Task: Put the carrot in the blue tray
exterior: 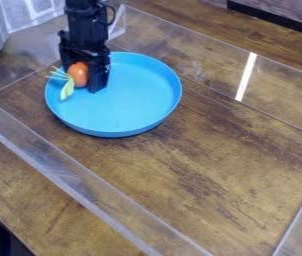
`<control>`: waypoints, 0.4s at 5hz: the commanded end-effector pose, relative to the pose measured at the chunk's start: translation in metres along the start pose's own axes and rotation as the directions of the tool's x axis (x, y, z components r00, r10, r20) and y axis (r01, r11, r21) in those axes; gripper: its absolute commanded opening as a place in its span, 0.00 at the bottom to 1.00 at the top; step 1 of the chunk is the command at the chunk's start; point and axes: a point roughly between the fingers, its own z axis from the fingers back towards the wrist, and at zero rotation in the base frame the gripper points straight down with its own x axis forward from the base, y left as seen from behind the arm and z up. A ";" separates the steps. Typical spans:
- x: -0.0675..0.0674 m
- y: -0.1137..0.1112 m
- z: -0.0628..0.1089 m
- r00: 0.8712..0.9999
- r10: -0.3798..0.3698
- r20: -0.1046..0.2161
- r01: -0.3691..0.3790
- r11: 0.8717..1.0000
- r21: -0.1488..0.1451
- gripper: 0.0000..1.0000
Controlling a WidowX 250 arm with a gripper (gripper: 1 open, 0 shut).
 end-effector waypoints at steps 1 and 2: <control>0.003 0.016 0.031 0.997 0.025 0.070 -0.028 0.999 0.037 1.00; 0.004 0.017 0.037 0.997 0.023 0.076 -0.026 0.999 0.038 1.00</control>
